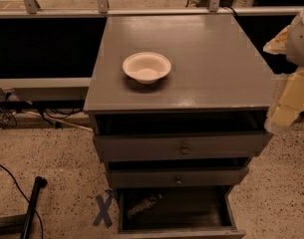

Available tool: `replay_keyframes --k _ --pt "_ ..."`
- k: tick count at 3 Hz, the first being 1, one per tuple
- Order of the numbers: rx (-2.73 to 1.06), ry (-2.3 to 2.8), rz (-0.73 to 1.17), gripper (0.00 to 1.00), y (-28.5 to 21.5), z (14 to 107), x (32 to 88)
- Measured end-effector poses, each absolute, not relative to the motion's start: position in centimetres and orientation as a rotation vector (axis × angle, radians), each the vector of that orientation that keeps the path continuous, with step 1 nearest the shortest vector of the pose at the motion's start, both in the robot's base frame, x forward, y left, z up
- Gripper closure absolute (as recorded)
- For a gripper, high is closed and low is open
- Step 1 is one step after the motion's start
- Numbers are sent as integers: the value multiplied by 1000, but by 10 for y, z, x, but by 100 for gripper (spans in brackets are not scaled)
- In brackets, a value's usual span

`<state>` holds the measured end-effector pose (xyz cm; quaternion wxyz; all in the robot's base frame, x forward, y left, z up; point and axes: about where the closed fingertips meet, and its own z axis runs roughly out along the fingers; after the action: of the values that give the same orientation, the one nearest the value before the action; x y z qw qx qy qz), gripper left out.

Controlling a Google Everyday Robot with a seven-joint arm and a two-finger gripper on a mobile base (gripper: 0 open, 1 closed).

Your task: Pick water bottle from bottom drawer and place on counter

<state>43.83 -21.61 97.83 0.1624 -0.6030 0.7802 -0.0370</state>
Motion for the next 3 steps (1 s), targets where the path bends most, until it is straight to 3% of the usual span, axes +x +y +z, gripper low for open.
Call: replay_keyframes --k 2,3 --pt "-1722 2190 -44 0 -202 957 436" --pt "-1753 2048 136 0 -158 902 415"
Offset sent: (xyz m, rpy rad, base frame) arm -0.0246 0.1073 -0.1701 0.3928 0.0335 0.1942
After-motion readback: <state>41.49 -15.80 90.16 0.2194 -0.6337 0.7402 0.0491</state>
